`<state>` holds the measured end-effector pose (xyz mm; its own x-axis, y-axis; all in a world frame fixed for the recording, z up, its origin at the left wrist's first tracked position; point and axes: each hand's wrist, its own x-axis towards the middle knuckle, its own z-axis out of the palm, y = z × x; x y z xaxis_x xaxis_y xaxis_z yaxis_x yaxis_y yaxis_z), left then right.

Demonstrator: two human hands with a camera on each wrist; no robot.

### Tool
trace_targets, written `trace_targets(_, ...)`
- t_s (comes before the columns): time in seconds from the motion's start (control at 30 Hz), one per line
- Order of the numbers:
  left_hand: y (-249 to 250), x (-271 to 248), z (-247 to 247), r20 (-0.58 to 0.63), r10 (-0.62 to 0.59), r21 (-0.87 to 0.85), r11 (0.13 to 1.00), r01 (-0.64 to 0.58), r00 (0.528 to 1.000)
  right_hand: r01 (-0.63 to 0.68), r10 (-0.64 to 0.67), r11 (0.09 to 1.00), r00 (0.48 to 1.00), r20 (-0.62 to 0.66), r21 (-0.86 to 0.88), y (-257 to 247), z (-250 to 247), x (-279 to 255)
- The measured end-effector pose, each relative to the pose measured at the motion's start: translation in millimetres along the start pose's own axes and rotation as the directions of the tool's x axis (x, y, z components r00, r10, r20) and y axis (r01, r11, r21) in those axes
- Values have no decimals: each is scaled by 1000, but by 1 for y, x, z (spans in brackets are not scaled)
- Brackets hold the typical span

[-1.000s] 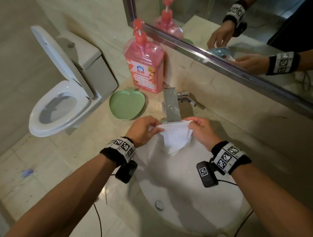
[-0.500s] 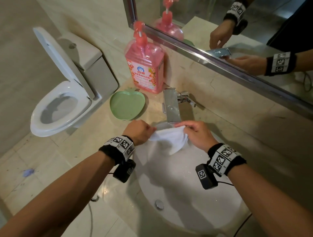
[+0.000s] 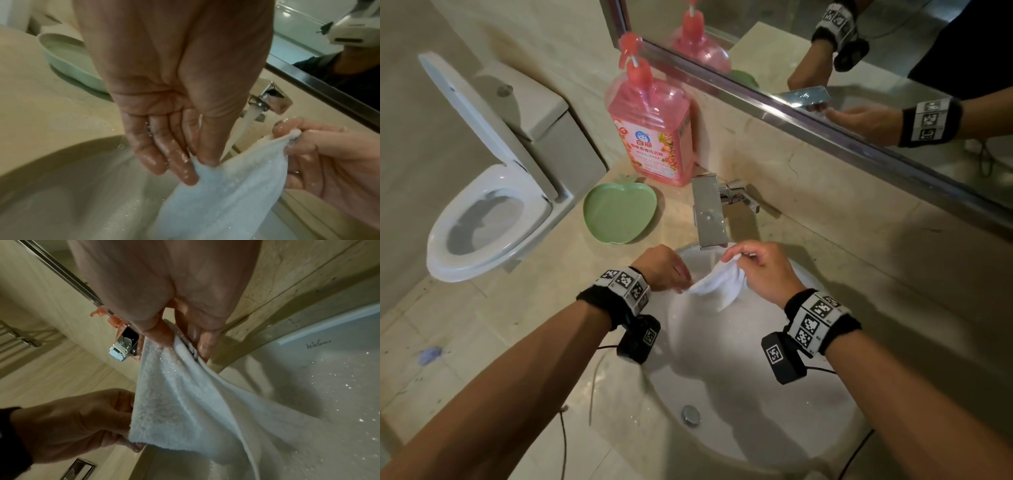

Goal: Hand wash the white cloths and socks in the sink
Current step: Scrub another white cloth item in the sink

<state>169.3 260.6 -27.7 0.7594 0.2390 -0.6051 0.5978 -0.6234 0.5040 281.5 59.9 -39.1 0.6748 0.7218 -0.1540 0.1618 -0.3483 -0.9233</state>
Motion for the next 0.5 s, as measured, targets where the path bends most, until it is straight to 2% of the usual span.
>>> trace_targets(0.1, -1, 6, 4, -95, -82, 160, 982, 97, 992, 8, -8, 1000, 1000, 6, 0, 2, 0, 1)
trace_targets(0.17, -2, 7, 2, -135, -70, 160, 983, 91, 988, 3, -3, 1000, 1000, 10, -3, 2, 0, 2)
trace_targets(0.27, -8, 2, -1, -59, 15, 46, 999, -12, 998, -24, 24, 999, 1000, 14, 26, 1, -3, 4)
trace_targets(0.37, -12, -3, 2, 50, 112, 112, 987, -117, 992, -40, 39, 999, 999, 37, 30, -1, -2, 5)
trace_targets(0.43, -13, -3, 8, 127, 105, 134, 983, -122, 986, -29, 28, 999, 998, 51, 13, -1, 2, 5)
trace_targets(0.5, -15, -1, 12, 129, 60, 148, 986, -79, 990, -26, 25, 1000, 998, 58, 6, 0, 7, 6)
